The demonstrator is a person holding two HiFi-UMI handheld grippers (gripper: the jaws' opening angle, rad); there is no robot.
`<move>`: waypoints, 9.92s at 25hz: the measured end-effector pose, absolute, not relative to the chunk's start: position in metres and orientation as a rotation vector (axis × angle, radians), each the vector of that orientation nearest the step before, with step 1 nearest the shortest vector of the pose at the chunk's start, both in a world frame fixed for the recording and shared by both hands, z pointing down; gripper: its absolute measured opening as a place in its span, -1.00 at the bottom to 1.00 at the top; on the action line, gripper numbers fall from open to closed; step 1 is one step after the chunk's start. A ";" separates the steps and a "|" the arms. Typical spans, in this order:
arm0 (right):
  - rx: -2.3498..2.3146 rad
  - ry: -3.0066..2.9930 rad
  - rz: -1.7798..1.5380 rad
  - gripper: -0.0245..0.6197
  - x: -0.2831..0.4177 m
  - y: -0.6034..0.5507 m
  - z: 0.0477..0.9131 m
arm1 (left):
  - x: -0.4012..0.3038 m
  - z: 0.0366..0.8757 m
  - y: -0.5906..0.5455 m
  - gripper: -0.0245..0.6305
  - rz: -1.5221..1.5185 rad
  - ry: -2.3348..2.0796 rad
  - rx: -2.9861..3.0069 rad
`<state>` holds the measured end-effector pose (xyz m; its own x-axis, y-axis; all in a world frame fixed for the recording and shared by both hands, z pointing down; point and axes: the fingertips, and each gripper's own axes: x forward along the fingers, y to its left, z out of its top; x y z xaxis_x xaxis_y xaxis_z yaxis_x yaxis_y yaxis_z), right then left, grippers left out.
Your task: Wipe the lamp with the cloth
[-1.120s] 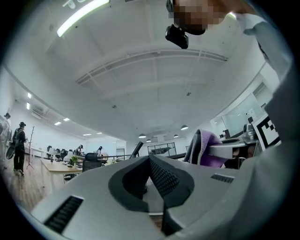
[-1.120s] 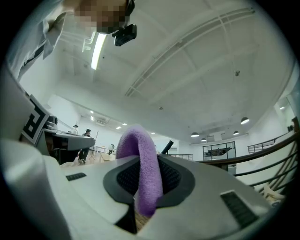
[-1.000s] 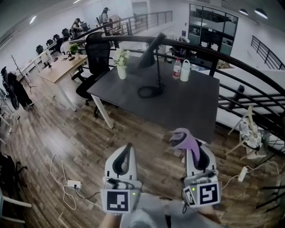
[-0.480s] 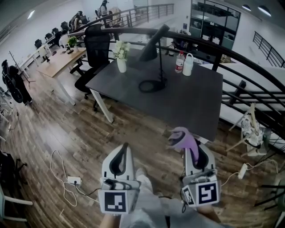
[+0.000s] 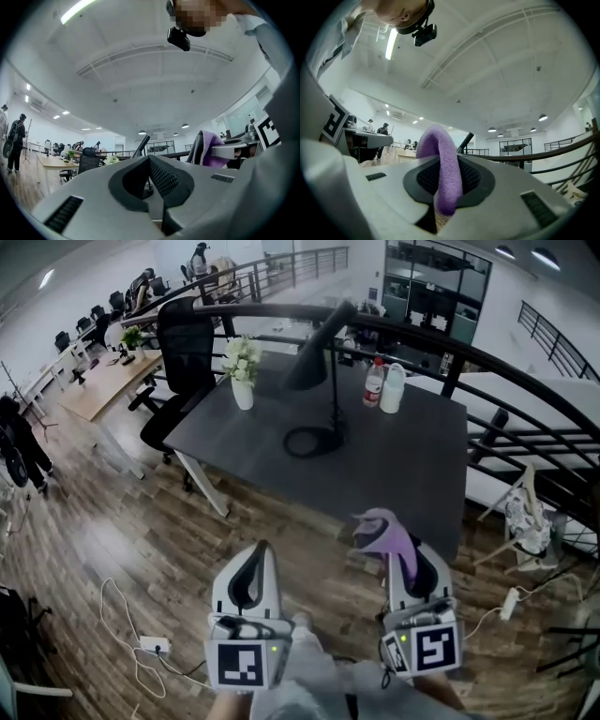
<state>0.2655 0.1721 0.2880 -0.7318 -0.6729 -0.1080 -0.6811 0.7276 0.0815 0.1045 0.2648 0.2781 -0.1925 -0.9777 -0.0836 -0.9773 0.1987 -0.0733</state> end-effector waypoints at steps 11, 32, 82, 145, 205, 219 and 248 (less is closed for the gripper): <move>-1.226 2.780 0.199 -0.76 0.194 0.104 0.268 | 0.026 0.258 0.187 -0.91 -0.004 2.247 -1.986; -1.371 2.700 0.322 -0.76 0.139 0.012 0.247 | -0.043 0.268 0.114 -0.91 0.008 2.228 -2.030; -1.604 2.496 0.467 -0.76 0.062 -0.238 0.183 | -0.160 0.254 -0.127 -0.91 0.003 2.184 -2.084; -1.594 2.857 0.413 -0.76 -0.155 -0.166 0.283 | -0.290 0.272 -0.123 -0.91 0.126 2.066 -2.261; -1.412 2.958 0.591 -0.76 -0.115 -0.151 0.286 | -0.237 0.269 -0.149 -0.91 0.127 2.020 -2.311; -1.423 2.936 0.660 -0.76 -0.046 -0.161 0.286 | -0.193 0.264 -0.161 -0.91 0.127 2.045 -2.262; -1.518 3.182 0.253 -0.76 -0.006 -0.207 0.444 | -0.203 0.282 -0.132 -0.91 -0.044 2.255 -2.083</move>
